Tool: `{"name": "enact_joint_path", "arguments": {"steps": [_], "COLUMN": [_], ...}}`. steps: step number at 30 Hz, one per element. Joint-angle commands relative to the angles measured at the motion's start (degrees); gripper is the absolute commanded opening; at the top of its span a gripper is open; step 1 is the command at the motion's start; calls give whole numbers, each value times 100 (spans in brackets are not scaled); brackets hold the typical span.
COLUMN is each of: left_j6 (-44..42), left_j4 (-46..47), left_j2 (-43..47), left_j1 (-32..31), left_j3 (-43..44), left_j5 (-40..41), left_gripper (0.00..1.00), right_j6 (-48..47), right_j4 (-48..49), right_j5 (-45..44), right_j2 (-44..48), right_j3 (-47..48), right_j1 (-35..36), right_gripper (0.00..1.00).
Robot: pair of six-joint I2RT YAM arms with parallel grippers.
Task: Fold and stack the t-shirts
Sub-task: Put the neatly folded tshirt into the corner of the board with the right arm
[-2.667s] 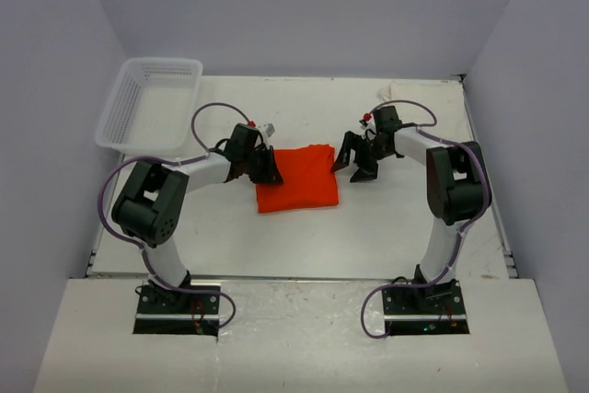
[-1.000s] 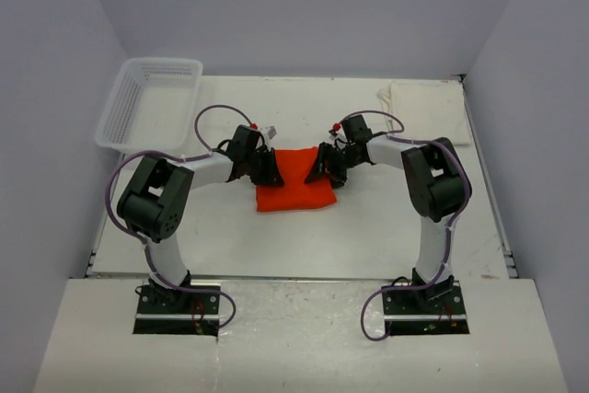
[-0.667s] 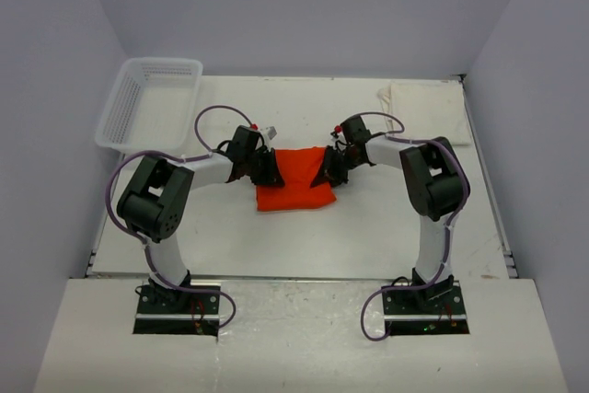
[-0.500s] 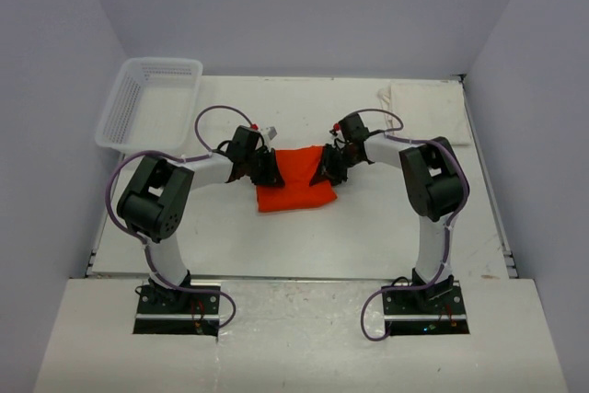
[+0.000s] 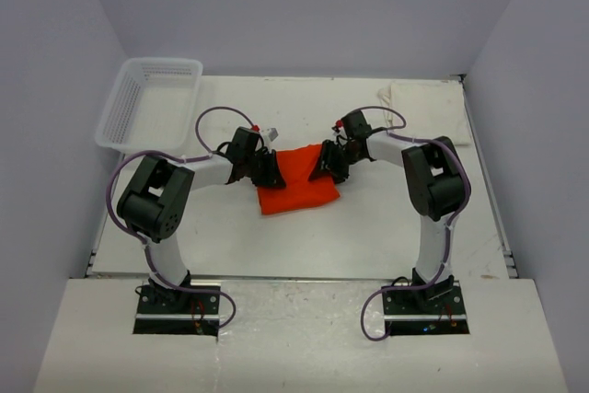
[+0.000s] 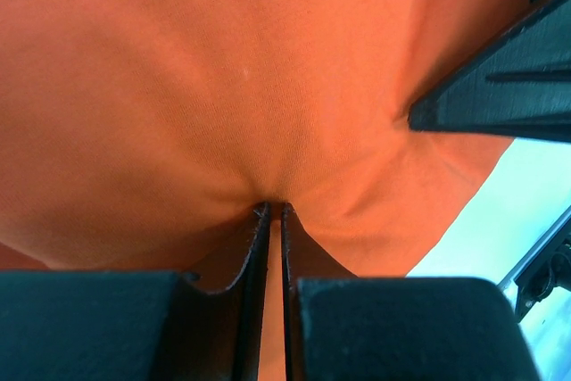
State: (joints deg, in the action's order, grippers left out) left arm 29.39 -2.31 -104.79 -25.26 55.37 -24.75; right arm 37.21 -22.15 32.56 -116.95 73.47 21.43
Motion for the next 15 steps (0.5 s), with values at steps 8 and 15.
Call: {"name": "enact_joint_path", "arguments": {"steps": [8,15], "left_j6": [-223,-223], "left_j4": [-24,2], "left_j2": [29,64], "left_j1": [-32,-32], "left_j3": [-141,-185], "left_j5": [-38,-100], "left_gripper": [10,10], "right_j6": [-293,-346], "right_j4": [-184,-211], "right_j5": [-531,-206], "right_j2": [-74,-241], "right_j3": [-289,-176], "right_j1": [-534,-614], "right_gripper": [50,51]}}
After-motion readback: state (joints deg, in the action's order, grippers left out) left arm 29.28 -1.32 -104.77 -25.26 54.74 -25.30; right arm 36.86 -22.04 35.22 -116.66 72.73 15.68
